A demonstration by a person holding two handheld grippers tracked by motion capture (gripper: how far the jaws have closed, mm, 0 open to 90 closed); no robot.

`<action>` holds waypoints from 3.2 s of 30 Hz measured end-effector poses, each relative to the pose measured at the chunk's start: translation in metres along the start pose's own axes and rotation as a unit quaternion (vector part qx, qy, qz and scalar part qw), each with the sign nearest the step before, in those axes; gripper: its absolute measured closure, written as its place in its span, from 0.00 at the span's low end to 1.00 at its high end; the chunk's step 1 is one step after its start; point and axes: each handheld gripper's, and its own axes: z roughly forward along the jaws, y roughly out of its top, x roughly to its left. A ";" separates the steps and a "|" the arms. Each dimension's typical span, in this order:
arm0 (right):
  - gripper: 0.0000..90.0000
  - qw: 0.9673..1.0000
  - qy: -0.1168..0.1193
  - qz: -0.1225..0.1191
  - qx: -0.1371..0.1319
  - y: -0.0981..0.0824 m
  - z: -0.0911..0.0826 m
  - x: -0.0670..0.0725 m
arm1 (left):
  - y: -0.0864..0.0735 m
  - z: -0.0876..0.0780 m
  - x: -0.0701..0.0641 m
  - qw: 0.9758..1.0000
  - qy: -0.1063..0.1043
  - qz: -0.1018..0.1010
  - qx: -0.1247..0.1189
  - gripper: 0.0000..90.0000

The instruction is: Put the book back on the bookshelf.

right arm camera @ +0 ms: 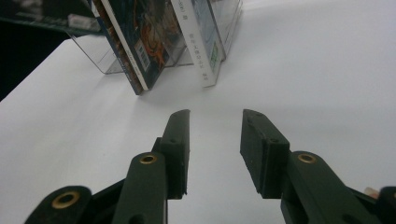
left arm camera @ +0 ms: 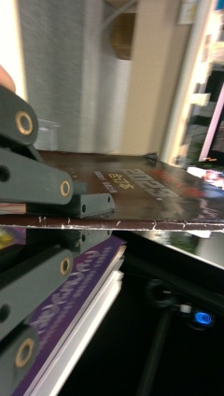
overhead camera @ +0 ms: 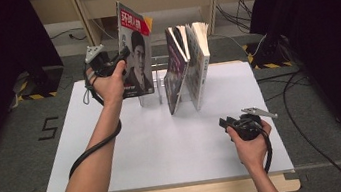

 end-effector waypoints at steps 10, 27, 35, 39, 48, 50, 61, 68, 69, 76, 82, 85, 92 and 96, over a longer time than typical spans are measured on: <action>0.71 1.000 0.001 -0.003 0.005 -0.003 0.003 -0.004 | -0.066 -0.003 0.028 0.998 0.045 0.032 0.024 0.96; 0.70 1.000 0.003 -0.001 0.002 -0.003 0.002 -0.001 | -0.064 -0.033 0.038 0.981 0.048 0.034 0.183 0.86; 0.70 1.000 0.002 -0.002 0.001 -0.002 0.001 -0.001 | -0.058 -0.024 0.045 0.983 0.048 0.005 0.178 0.72; 0.70 1.000 0.003 0.001 0.003 -0.003 0.001 -0.002 | -0.048 -0.016 0.045 0.984 0.049 0.000 0.170 0.70; 0.69 1.000 0.003 0.004 0.003 -0.001 0.000 -0.003 | -0.030 -0.008 0.040 0.986 0.047 -0.006 0.163 0.71; 0.69 1.000 0.003 0.003 0.003 -0.001 0.000 -0.003 | -0.026 -0.005 0.038 0.985 0.046 -0.003 0.165 0.71; 0.69 1.000 0.006 0.009 0.012 -0.003 0.002 -0.003 | -0.022 0.003 0.029 0.980 0.057 0.027 0.188 0.96; 0.69 1.000 0.006 0.004 0.010 -0.003 0.002 -0.004 | -0.022 -0.001 0.020 0.985 0.045 0.047 0.160 0.96; 0.69 1.000 0.006 0.004 0.010 -0.002 0.002 -0.004 | -0.021 -0.002 0.018 0.986 0.044 0.050 0.152 0.96; 0.70 1.000 0.006 0.007 0.013 -0.003 0.003 -0.003 | -0.009 -0.002 0.003 0.993 0.028 0.070 0.092 0.96; 0.70 1.000 0.006 0.005 0.012 -0.004 0.002 -0.003 | -0.017 0.005 -0.002 0.993 0.042 0.098 0.046 0.96; 0.70 1.000 0.005 0.005 0.010 -0.004 0.001 -0.004 | -0.032 0.008 0.003 0.992 0.057 0.101 0.042 0.96; 0.70 1.000 0.005 0.001 0.006 -0.003 0.000 -0.004 | -0.053 -0.001 0.011 0.991 0.063 0.115 0.039 0.96; 0.69 1.000 0.004 0.002 0.005 -0.002 0.000 -0.004 | -0.057 -0.008 0.013 0.991 0.056 0.109 0.054 0.95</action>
